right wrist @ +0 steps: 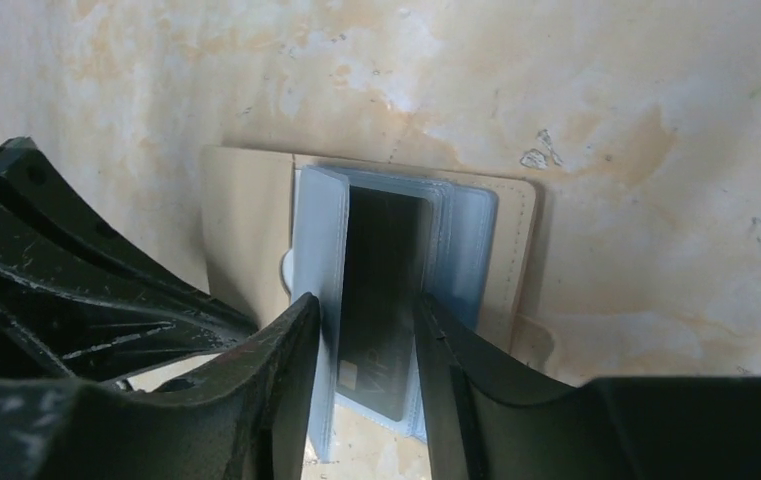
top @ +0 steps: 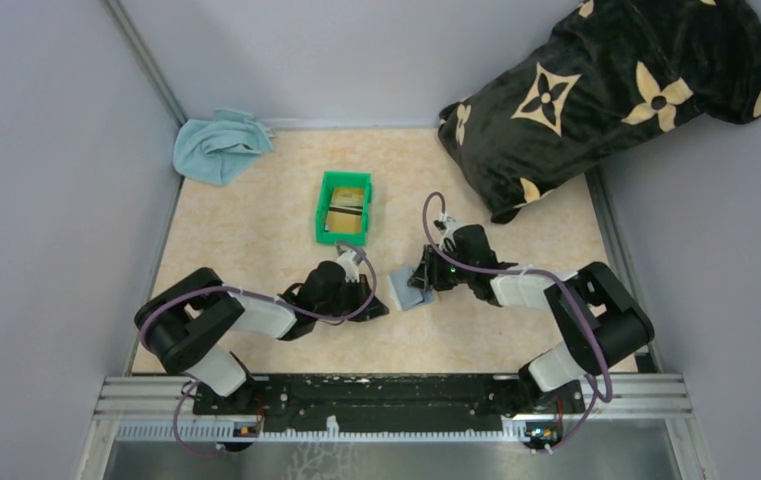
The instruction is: Take the credit cards out of the card holder
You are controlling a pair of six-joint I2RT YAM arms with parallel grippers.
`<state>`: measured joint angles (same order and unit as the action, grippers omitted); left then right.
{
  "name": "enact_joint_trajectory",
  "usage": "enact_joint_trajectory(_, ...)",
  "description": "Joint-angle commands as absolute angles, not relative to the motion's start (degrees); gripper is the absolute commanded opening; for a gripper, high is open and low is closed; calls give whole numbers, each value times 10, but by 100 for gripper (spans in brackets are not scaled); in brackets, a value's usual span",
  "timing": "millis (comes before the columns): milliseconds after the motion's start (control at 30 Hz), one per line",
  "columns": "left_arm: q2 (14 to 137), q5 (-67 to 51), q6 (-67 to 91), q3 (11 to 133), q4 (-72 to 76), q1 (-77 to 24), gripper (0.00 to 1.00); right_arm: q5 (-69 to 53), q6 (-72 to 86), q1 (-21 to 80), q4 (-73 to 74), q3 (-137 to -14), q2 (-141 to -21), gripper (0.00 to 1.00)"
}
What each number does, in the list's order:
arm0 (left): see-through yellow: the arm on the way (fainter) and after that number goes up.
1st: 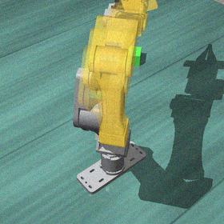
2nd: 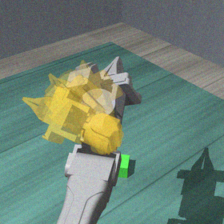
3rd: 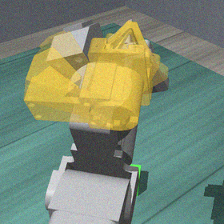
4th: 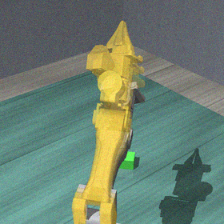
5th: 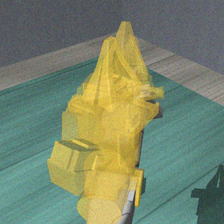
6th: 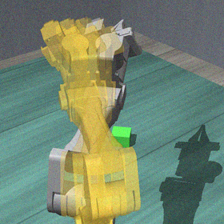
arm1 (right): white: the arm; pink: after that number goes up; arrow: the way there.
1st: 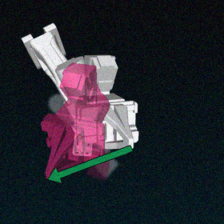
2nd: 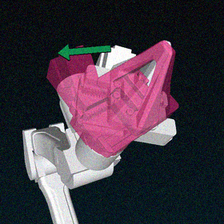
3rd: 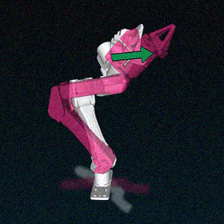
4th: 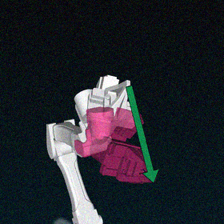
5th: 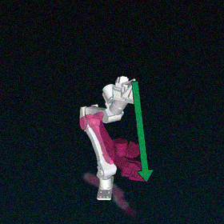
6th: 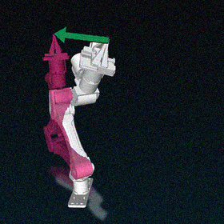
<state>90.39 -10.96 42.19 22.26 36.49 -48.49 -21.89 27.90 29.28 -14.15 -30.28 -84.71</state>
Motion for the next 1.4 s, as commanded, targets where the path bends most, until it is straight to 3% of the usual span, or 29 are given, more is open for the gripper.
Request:
enact_joint_trajectory(0, 934, -103, 416, 210, 330, -488, 2, -318, 295, 310, -201, -288, -871, 42)
enact_joint_trajectory(67, 934, -103, 418, 208, 335, -489, 2, -326, 298, 320, -207, -289, -875, 48)
enact_joint_trajectory(167, 934, -101, 417, 209, 333, -488, 1, -330, 311, 336, -219, -287, -867, 50)
enact_joint_trajectory(633, 909, -103, 417, 202, 321, -489, 4, -312, 305, 384, -156, -341, -825, 49)
enact_joint_trajectory(833, 807, -91, 425, 159, 257, -490, 9, -311, 309, 387, -180, -336, -865, 49)
enact_joint_trajectory(1100, 577, -20, 409, 143, 47, -490, 10, -297, 311, 389, -203, -338, -909, 49)
enact_joint_trajectory(1367, 572, -20, 401, 159, 65, -490, 11, -305, 327, 389, -233, -333, -934, 43)
